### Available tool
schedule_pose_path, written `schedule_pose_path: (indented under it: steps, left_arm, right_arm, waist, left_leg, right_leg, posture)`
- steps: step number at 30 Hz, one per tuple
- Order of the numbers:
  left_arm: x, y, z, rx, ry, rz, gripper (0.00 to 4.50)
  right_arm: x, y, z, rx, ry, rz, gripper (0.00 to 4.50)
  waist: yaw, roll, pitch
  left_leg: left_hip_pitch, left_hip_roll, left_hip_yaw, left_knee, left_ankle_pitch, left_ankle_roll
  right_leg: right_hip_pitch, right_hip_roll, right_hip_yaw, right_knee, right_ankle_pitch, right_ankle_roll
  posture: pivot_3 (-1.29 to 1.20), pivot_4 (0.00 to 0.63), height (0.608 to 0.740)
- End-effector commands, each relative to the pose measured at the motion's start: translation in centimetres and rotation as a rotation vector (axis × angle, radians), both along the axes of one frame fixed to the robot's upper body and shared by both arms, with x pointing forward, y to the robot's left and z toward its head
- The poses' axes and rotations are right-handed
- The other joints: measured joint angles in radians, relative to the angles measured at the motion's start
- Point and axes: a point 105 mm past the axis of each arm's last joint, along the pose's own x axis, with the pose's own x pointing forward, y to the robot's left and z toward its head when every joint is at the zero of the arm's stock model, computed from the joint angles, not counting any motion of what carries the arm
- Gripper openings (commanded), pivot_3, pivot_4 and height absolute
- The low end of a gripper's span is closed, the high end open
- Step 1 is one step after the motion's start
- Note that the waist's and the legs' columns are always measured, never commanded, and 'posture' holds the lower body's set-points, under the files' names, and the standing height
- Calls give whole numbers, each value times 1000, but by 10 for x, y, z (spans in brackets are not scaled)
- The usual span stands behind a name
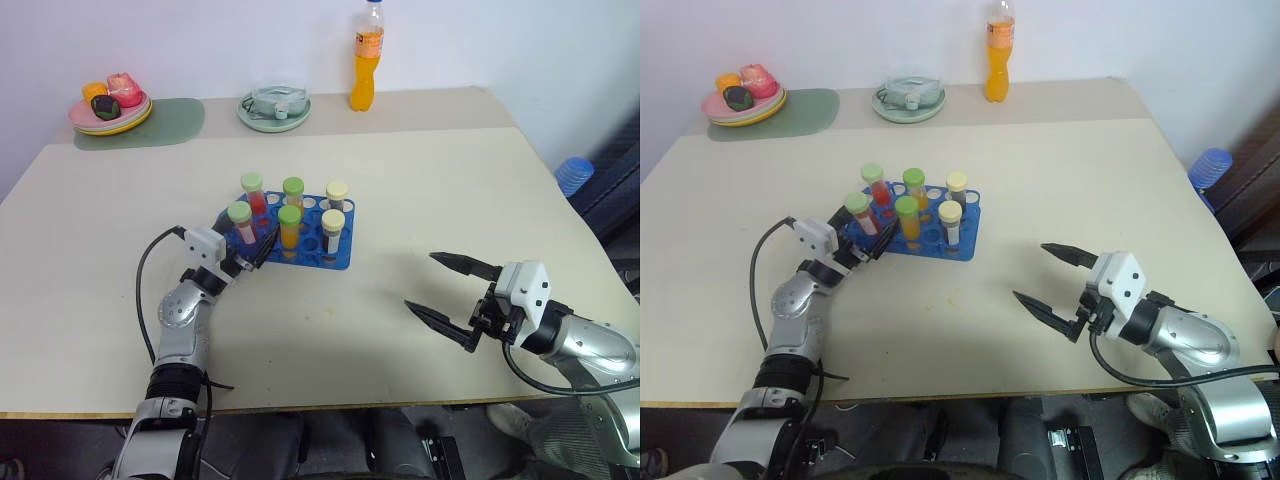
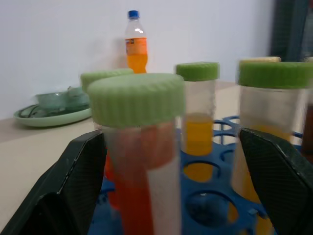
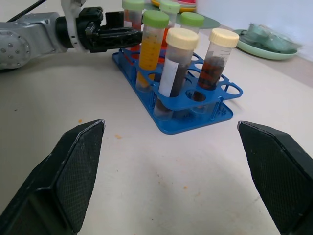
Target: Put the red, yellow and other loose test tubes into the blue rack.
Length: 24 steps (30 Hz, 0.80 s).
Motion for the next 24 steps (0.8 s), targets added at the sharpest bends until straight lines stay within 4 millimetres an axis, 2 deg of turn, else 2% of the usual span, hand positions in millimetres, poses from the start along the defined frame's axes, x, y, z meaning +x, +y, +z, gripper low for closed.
schedule_pose_path:
  steps: [1,9,13,16,18,21,24]
  left_arm:
    - [-4,0,15,-1,-43,-14,4404]
    - [-10,13,16,95,3,18,4404]
    - [-23,17,23,17,43,-53,4404]
    - [-33,23,21,79,90,-93,4404]
    - [-39,29,17,104,140,-97,4404]
    - [-52,49,23,122,208,-98,4404]
    - [-62,61,26,131,256,-112,4404]
  right_arm:
    - [-3,12,22,37,-83,51,4500]
    - [2,20,24,71,-90,85,4500]
    - [4,17,20,70,-81,79,4500]
    - [6,12,16,74,-67,57,4500]
    - [9,6,15,89,-56,15,4500]
    - [18,-20,4,78,-5,-159,4500]
    - [15,-33,-2,71,47,-226,4500]
  waist:
    - [0,0,0]
    - [0,0,0]
    - [1,0,0]
    - [-1,0,0]
    - [-3,0,0]
    - [-2,1,0]
    - [2,1,1]
  left_leg:
    - [0,0,0,0,0,0]
    - [0,0,0,0,0,0]
    - [0,0,0,0,0,0]
    - [0,0,0,0,0,0]
    - [0,1,0,-1,0,0]
    - [0,1,0,-1,0,0]
    - [0,1,0,-1,0,0]
  right_leg:
    - [0,0,0,0,0,0]
    - [0,0,0,0,0,0]
    - [0,0,0,0,0,0]
    - [0,0,0,0,0,0]
    - [-1,1,0,0,0,0]
    - [-1,1,0,0,0,0]
    - [-1,1,0,0,0,0]
  posture:
    - [0,150,740]
    - [0,150,740]
    - [0,150,740]
    - [0,150,740]
    - [0,150,740]
    - [0,150,740]
    - [0,150,740]
